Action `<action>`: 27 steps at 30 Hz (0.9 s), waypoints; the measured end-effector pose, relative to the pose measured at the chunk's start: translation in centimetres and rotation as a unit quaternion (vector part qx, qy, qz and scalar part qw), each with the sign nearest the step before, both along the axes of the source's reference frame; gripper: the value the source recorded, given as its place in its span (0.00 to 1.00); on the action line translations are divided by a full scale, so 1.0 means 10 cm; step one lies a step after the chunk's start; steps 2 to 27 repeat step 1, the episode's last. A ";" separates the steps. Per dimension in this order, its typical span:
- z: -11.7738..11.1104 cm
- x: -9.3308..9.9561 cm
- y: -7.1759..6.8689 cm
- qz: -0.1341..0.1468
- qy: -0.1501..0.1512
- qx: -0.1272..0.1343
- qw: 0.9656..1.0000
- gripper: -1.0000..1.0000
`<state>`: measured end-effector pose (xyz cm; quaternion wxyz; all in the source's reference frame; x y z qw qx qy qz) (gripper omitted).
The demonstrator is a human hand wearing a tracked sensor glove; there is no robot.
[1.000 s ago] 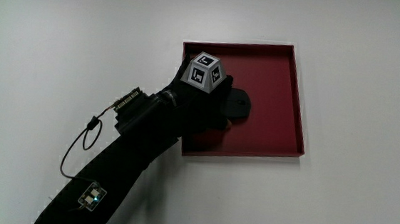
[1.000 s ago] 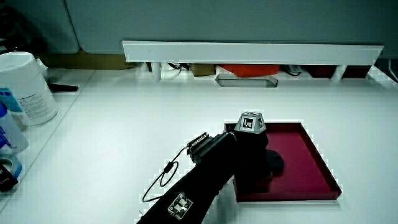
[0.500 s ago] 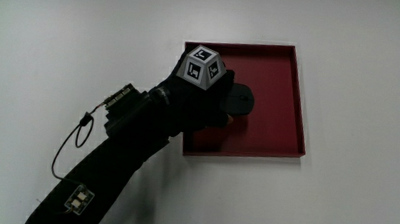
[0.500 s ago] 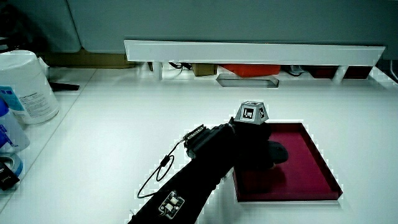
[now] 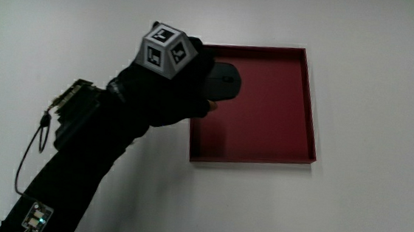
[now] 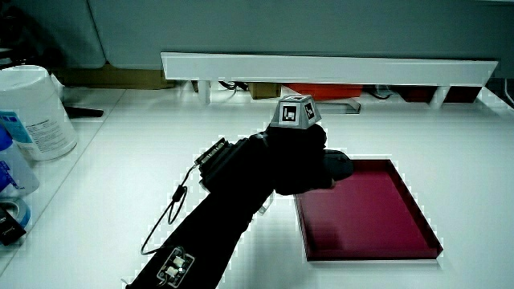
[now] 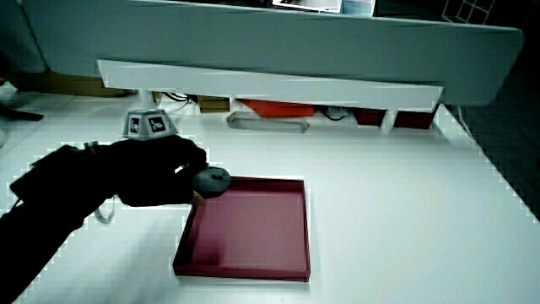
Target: Pick mouse from plate
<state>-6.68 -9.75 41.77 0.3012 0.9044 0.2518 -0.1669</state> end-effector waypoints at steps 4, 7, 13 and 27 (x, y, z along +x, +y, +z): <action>-0.12 -0.04 0.01 0.003 -0.011 0.012 1.000 1.00; -0.12 -0.04 0.01 0.003 -0.011 0.012 1.000 1.00; -0.12 -0.04 0.01 0.003 -0.011 0.012 1.000 1.00; -0.12 -0.04 0.01 0.003 -0.011 0.012 1.000 1.00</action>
